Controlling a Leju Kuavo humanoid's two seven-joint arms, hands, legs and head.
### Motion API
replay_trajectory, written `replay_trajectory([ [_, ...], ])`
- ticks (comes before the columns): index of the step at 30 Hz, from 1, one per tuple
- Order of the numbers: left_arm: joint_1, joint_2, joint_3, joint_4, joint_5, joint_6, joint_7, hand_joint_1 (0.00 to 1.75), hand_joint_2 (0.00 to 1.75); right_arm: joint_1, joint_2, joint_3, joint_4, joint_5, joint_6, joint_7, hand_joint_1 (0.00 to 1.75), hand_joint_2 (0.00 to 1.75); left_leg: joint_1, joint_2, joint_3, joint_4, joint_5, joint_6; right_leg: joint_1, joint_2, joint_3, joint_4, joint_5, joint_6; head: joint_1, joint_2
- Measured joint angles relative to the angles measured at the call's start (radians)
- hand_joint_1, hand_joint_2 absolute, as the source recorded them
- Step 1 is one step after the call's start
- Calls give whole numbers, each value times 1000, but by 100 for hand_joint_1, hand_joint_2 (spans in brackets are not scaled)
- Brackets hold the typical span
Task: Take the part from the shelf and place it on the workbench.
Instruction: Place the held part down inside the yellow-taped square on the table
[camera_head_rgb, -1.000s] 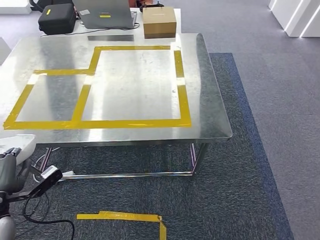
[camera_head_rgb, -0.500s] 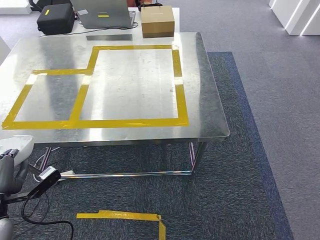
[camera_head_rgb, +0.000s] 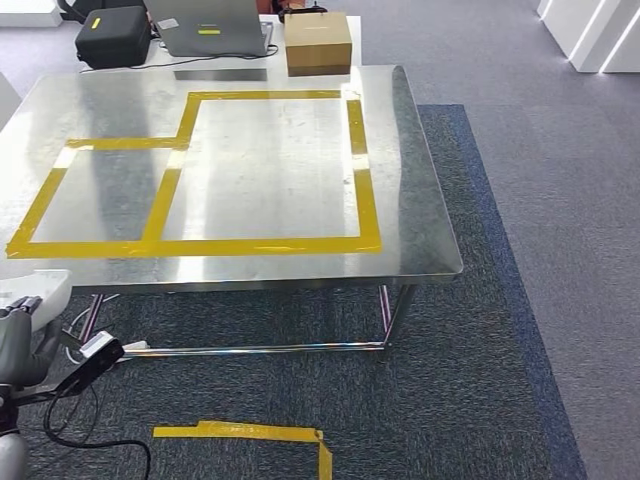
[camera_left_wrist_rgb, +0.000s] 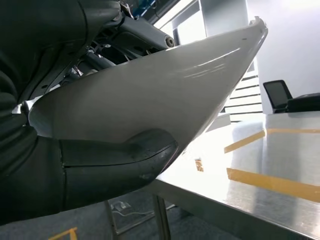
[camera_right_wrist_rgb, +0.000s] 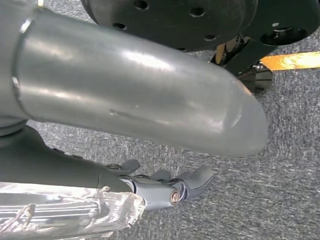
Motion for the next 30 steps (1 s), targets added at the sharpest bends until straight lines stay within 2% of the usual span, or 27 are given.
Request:
replay_trajectory([
  [12, -35, -24, 3, 30, 44, -6, -1, 175, 175, 3, 0, -2, 0, -1, -9, 26, 0, 0, 0, 0, 0, 0, 0, 0, 0, 0, 0, -1, 0, 0, 0, 0],
  [17, -38, -33, 4, 38, 40, -4, 0, 175, 175, 4, 0, -4, 0, -1, -10, 33, 0, 0, -6, 0, 0, 4, -4, 16, -5, -1, 2, -7, 4, 13, -1, 0],
  [19, -39, -36, 5, 39, 34, -4, 4, 175, 175, 4, 0, -4, 0, -1, -10, 35, 0, 0, 0, 1, 9, -14, 4, 23, -4, -1, -1, -3, -3, 19, 0, 0],
  [21, -40, -40, 6, 40, 27, -3, 7, 175, 175, 4, 0, -5, 0, -1, -8, 36, 0, 0, 6, 2, 18, -32, 12, 28, -4, -2, -34, 63, -43, 23, 2, 0],
  [23, -39, -44, 6, 43, 24, -2, 10, 175, 175, 5, 0, -5, 0, -1, -6, 36, 0, 0, 5, 2, 19, -33, 12, 30, -6, -2, -101, 196, -103, 27, 3, 0],
  [24, -38, -47, 7, 46, 24, -2, 11, 175, 175, 6, 0, -5, 0, -1, -4, 37, 0, 0, 5, 2, 19, -33, 12, 30, -6, -2, -132, 250, -119, 28, 3, 0],
  [25, -37, -49, 7, 48, 24, -2, 12, 175, 175, 7, 0, -5, 0, -1, -3, 37, 0, 0, 4, 2, 20, -33, 11, 29, -7, -2, -147, 272, -115, 30, 3, 0],
  [26, -36, -51, 8, 50, 24, -2, 13, 175, 175, 7, 0, -5, 0, -1, -2, 37, 0, 0, 5, 1, 22, -32, 9, 27, -7, -2, -141, 251, -91, 30, 3, 0],
  [28, -35, -55, 11, 53, 24, -2, 15, 175, 175, 7, 0, -5, 0, 0, -1, 36, 0, 0, 5, -1, 26, -30, 4, 20, -8, 0, -83, 123, -19, 27, 3, 0],
  [29, -35, -56, 12, 53, 24, -1, 15, 175, 175, 6, 0, -6, 0, 0, 0, 36, 0, 0, 3, -1, 26, -25, 0, 15, -9, 2, -50, 58, 6, 24, 3, 0],
  [30, -34, -57, 13, 53, 24, -1, 16, 175, 175, 5, 0, -6, 0, 0, 1, 36, 0, 0, 1, -2, 25, -21, -3, 11, -10, 4, -28, 15, 20, 21, 2, 0],
])
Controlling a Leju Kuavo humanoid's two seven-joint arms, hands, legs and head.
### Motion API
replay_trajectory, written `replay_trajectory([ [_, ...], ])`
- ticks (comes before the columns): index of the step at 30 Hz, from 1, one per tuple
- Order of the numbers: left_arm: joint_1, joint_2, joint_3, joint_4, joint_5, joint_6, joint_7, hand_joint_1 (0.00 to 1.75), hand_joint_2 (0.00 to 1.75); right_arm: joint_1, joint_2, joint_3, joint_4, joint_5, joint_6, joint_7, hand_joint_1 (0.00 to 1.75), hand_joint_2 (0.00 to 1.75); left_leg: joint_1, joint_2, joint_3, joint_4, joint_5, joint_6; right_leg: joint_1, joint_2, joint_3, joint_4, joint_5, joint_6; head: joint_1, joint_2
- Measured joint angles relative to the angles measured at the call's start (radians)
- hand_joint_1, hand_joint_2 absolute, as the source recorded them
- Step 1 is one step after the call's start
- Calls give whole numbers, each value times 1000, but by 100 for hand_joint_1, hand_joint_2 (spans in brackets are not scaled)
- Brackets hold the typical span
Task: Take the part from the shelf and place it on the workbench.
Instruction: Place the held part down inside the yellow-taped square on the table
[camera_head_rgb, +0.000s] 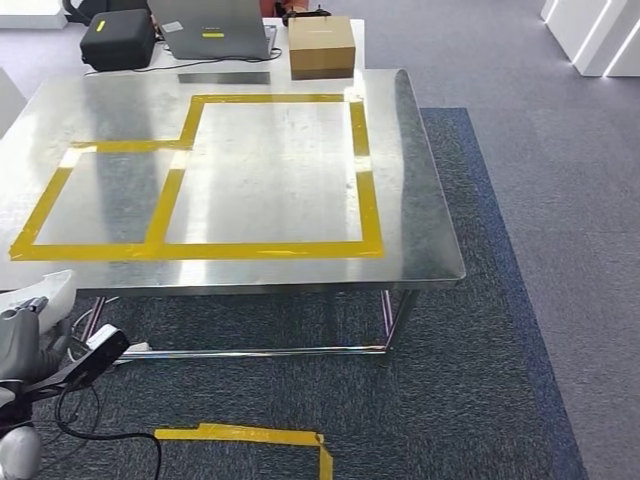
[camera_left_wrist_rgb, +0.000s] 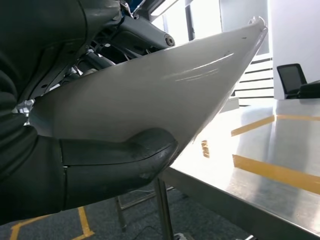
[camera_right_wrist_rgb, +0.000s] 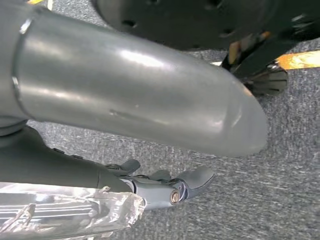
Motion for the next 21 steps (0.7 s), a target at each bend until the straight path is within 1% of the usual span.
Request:
replay_trajectory([
  [1, 0, 0, 1, 0, 0, 0, 0, 175, 175, 0, 0, 0, 0, 0, 1, 0, 0, 0, -2, 0, -2, 4, -1, 0, -1, 2, 10, -19, 2, -3, 0, 0],
  [4, 1, -1, 4, 0, 0, 2, 1, 175, 175, 1, 0, 0, 0, 0, 3, 0, 0, 0, -3, -1, -4, 5, 0, 8, 2, 2, 12, -22, 4, -5, -1, 0],
  [6, 2, -2, 10, 0, 0, 3, 1, 175, 175, 1, 0, 0, 0, 1, 6, 0, 0, 0, -1, -1, -3, 3, 0, 7, 5, 2, 12, -22, 2, -9, -1, 0],
  [8, 5, -4, 15, 0, -1, 7, 1, 175, 175, 0, 0, 0, 0, 3, 8, 0, 0, 0, 1, -1, -2, 0, 0, 2, 7, 2, 13, -21, 0, -14, -1, 0],
  [10, 11, -7, 19, 0, -2, 10, 1, 175, 175, 0, 0, 0, 0, 4, 8, 0, 0, 0, 2, -1, -2, -1, 0, -7, 8, 1, 13, -20, -1, -17, -1, 0],
  [12, 17, -8, 24, 0, -3, 13, 1, 175, 175, 0, 0, 0, 0, 5, 8, -1, 0, 0, 3, -1, -2, -2, 0, -13, 9, 1, 13, -20, -1, -19, -1, 0],
  [14, 22, -9, 31, 0, -2, 14, 1, 175, 175, 1, 0, 0, 0, 6, 8, -1, 0, 0, 3, -1, -2, -2, 1, -15, 9, 1, 13, -20, -1, -20, -1, 0],
  [21, 27, -13, 49, 0, 2, 16, -12, 175, 175, 2, 0, 0, 0, 9, 8, -1, 0, 0, 1, -1, -2, -1, 0, -15, 5, 1, 14, -20, -1, -20, 0, 0],
])
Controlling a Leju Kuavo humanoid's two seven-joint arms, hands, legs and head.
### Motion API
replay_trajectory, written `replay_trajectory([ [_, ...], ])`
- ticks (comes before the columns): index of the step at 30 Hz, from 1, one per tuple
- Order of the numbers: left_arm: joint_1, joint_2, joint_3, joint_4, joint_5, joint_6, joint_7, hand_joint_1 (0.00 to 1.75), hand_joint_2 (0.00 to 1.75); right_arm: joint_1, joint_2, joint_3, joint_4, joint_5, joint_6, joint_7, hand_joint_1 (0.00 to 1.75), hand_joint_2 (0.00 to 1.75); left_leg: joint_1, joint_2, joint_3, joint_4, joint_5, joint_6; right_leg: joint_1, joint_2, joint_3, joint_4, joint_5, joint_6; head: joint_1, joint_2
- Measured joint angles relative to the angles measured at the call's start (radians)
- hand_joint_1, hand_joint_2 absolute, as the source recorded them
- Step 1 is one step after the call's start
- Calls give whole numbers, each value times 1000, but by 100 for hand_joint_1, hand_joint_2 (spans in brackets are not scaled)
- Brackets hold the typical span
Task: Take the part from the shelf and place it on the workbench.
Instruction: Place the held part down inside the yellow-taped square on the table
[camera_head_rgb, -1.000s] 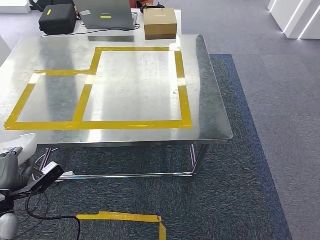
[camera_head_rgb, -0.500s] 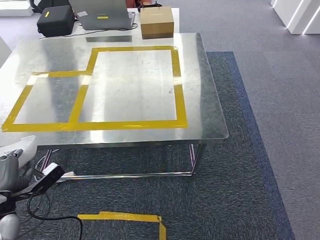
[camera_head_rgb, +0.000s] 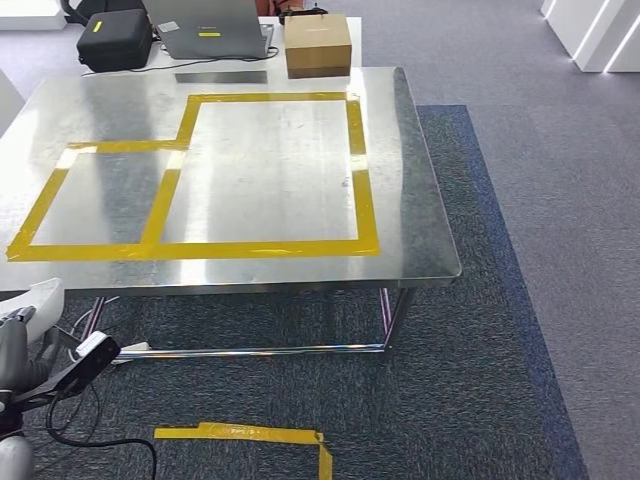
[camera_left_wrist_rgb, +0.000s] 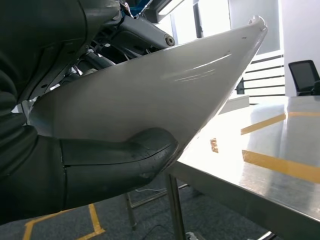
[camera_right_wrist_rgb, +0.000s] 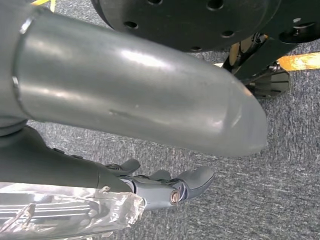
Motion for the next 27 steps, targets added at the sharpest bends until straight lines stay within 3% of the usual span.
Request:
replay_trajectory([
  [11, 0, 0, 0, 0, 0, 1, -4, 175, 175, 0, 0, 0, 0, 1, 0, 0, 0, 0, -5, 0, 0, 2, -2, 3, -6, 0, 1, -4, 2, 3, 0, 0],
  [15, -1, 3, 1, 0, -1, 2, -8, 175, 175, 0, 0, 0, 0, 1, 0, -1, 0, 0, -2, 1, 16, -28, 9, 30, -8, -3, 7, -19, 5, 22, -1, 0],
  [17, -3, 4, 1, 0, -2, 5, -11, 175, 175, 0, 0, 0, 0, 1, 0, -2, 0, 0, 5, 3, 35, -57, 23, 37, -7, -4, -21, 39, -33, 24, 3, 0],
  [19, -3, 3, 0, 2, -2, 7, -13, 175, 175, 0, 0, 0, 0, 2, 1, -3, 0, 0, 6, 3, 38, -61, 22, 36, -10, -5, -85, 167, -93, 29, 6, 0],
  [20, -2, 3, 0, 3, -2, 7, -13, 175, 175, 1, 0, 0, 0, 2, 2, -3, 0, 0, 7, 3, 38, -60, 20, 33, -13, -6, -115, 220, -109, 33, 6, 0],
  [21, -1, 2, -1, 4, -2, 7, -13, 175, 175, 2, 0, 0, 0, 2, 2, -2, 0, 0, 9, 3, 39, -58, 16, 28, -15, -6, -129, 241, -105, 37, 6, 0],
  [22, -1, 2, -2, 6, -2, 7, -14, 175, 175, 3, 0, 0, 0, 3, 2, -2, 0, 0, 11, 2, 41, -55, 12, 23, -17, -7, -122, 224, -83, 42, 6, 0],
  [24, -1, 2, -2, 8, -2, 7, -14, 175, 175, 3, 0, 0, 0, 3, 2, -1, 0, 0, 17, 0, 46, -43, -3, 8, -24, -5, -62, 103, -19, 51, 7, 0],
  [25, -1, 3, -2, 8, -3, 7, -13, 175, 175, 2, 0, 0, 0, 4, 3, -1, 0, 0, 18, -1, 46, -32, -13, -1, -26, -1, -30, 47, -2, 51, 9, 0],
  [27, -2, 4, -2, 8, -6, 6, -13, 175, 175, 1, 1, 0, 0, 5, 4, 0, 0, 0, 18, -2, 43, -17, -28, -14, -26, 6, 1, 3, -5, 39, 12, 0],
])
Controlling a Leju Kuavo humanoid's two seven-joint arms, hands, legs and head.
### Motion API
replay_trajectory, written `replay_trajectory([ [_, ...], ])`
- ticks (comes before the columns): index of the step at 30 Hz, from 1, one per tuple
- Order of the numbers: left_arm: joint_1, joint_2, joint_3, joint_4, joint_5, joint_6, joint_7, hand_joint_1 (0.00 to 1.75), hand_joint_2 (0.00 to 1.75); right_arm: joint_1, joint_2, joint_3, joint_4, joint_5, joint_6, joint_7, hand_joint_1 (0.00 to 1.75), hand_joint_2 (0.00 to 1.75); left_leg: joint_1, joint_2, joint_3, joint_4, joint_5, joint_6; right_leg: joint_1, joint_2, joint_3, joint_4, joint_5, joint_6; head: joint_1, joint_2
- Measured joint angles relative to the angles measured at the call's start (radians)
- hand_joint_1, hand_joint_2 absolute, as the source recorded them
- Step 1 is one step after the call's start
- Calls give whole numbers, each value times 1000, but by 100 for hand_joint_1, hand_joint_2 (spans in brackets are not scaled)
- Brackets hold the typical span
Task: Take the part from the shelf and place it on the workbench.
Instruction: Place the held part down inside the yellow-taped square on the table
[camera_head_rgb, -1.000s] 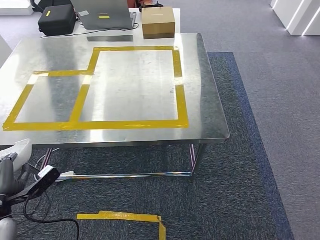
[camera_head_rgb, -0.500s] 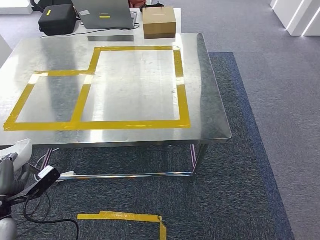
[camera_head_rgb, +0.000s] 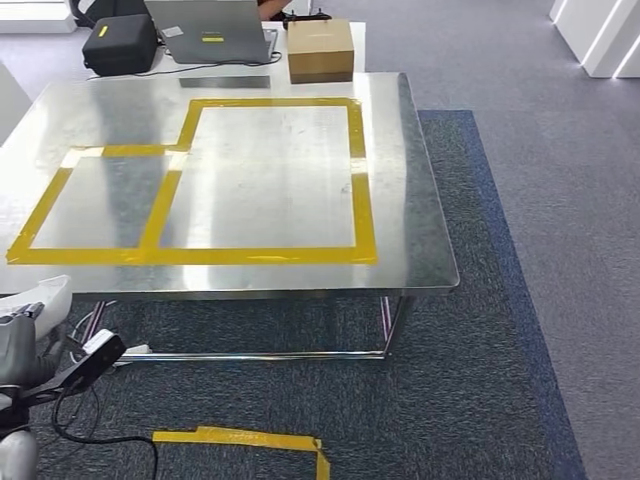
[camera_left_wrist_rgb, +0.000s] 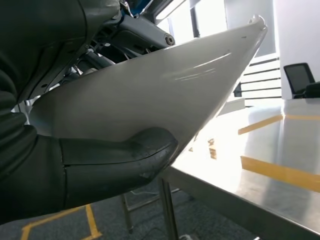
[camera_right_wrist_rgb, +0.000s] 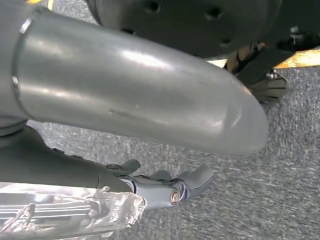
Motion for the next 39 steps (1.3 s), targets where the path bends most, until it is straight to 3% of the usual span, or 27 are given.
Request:
replay_trajectory([
  [4, -2, 3, 0, 0, -4, -1, 0, 175, 175, 2, 0, 0, 0, 1, 1, 0, 0, 0, 4, 3, -7, 32, -26, -16, 1, -6, 12, 5, -16, -34, -4, 0],
  [5, -3, 4, 0, 0, -5, -2, 0, 175, 175, 2, 0, 0, 0, 1, 1, 0, 0, 0, 5, 9, -28, 75, -46, -20, -1, -9, 18, 4, -21, -40, -6, 0],
  [7, -4, 5, -1, 0, -6, -3, 0, 175, 175, 3, 0, 0, 0, 2, 1, 0, 0, 0, 7, 18, -108, 210, -93, -27, 0, -15, 30, 4, -33, -47, -8, 0],
  [8, -3, 6, -2, 1, -6, -4, 1, 175, 175, 4, 0, 0, 0, 2, 1, 0, 0, 0, 8, 19, -152, 273, -105, -28, 0, -18, 37, 4, -40, -47, -8, 0],
  [9, -1, 6, -2, 1, -7, -4, 3, 175, 175, 5, 0, 0, 0, 2, 1, 1, 0, 0, 8, 20, -183, 307, -97, -28, 0, -19, 47, 4, -49, -45, -9, 0],
  [10, 0, 6, -2, 2, -8, -5, 5, 175, 175, 7, 0, 0, 0, 3, 1, 1, 0, 0, 8, 20, -195, 305, -68, -26, 0, -20, 59, 4, -59, -43, -9, 0],
  [11, 0, 6, -2, 2, -8, -5, 7, 175, 175, 8, 0, 0, 0, 4, 1, 1, 0, 0, 8, 20, -189, 266, -21, -23, -1, -21, 75, 3, -70, -41, -9, 0],
  [13, 0, 7, -3, 3, -8, -5, 10, 175, 175, 8, 0, 0, 0, 5, 1, 1, 0, 0, 5, 23, -151, 156, 60, -16, 0, -22, 98, 0, -92, -34, -8, 0],
  [14, -1, 7, -3, 3, -8, -5, 11, 175, 175, 6, 0, 0, 0, 5, 1, 1, 0, 0, 2, 25, -132, 111, 71, -11, 1, -22, 104, -4, -100, -29, -10, 0],
  [18, 0, 9, -4, 5, -10, -4, 12, 175, 175, 4, 0, 0, 0, 7, 2, 1, 0, 0, -2, 22, -100, 58, 34, 9, 4, -27, 125, -14, -103, -4, -10, 0],
  [19, 1, 9, -4, 5, -10, -3, 12, 175, 175, 3, 0, 0, 0, 7, 2, 1, 0, 0, 0, 21, -90, 52, 30, 15, 4, -27, 120, 8, -102, -1, -10, 0],
  [20, 1, 9, -3, 5, -10, -3, 12, 175, 175, 1, 0, 0, 0, 8, 2, 1, 0, 0, 0, 20, -79, 48, 25, 21, 5, -26, 95, 50, -106, 0, -9, 0],
  [23, 0, 8, -4, 5, -10, -3, 12, 175, 175, 1, 0, 0, 0, 8, 2, 1, 0, 0, -5, 18, -50, 45, 0, 35, 12, -24, -46, 238, -160, -4, -6, 0],
  [25, 1, 8, -4, 5, -9, -3, 12, 175, 175, 5, 0, 0, 0, 9, 2, 1, 0, 0, -14, 16, -22, 44, -21, 41, 20, -24, -111, 272, -184, -13, -5, 0],
  [26, 1, 7, -4, 5, -8, -3, 12, 175, 175, 7, 0, 0, 0, 9, 2, 1, 0, 0, -19, 15, -4, 44, -32, 42, 25, -23, -121, 245, -163, -20, -5, 0],
  [28, 1, 6, -4, 6, -8, -2, 12, 175, 175, 10, -2, 0, 1, 10, 2, 1, 0, 0, -27, 14, 31, 44, -56, 44, 41, -17, -118, 143, -54, -48, -6, 0],
  [30, 1, 3, -4, 8, -7, 0, 10, 175, 175, 11, -6, 0, 2, 10, 1, 1, 0, 0, -30, 12, 48, 43, -77, 40, 54, -9, -113, 71, 29, -71, -8, 0],
  [32, 3, 1, -5, 10, -3, 2, 3, 175, 175, 13, -8, 0, 2, 10, 0, 1, 0, 0, -29, 9, 55, 41, -83, 32, 57, -8, -104, 52, 42, -76, -9, 0],
  [34, 4, 1, -5, 11, 3, 5, -4, 175, 175, 12, -8, 0, 2, 11, 0, 0, 0, 0, -29, 10, 48, 67, -72, 23, 50, -11, -85, 34, 50, -78, -9, 0],
  [36, 4, 3, -3, 11, 7, 9, -8, 175, 175, 10, -8, 0, 1, 12, 0, -1, 0, 0, -25, 14, -8, 160, -70, 9, 38, -14, -64, 16, 49, -78, -13, 0],
  [38, 6, 3, -2, 12, 8, 10, -9, 175, 175, 9, -8, 0, 1, 12, 0, -1, 0, 0, -13, 16, -85, 268, -120, -10, 29, -16, -49, 9, 40, -75, -15, 0],
  [39, 8, 3, -1, 12, 8, 10, -9, 175, 175, 9, -8, 0, 1, 13, 0, -1, 0, 0, -6, 17, -113, 295, -148, -19, 25, -16, -43, 8, 34, -73, -15, 0],
])
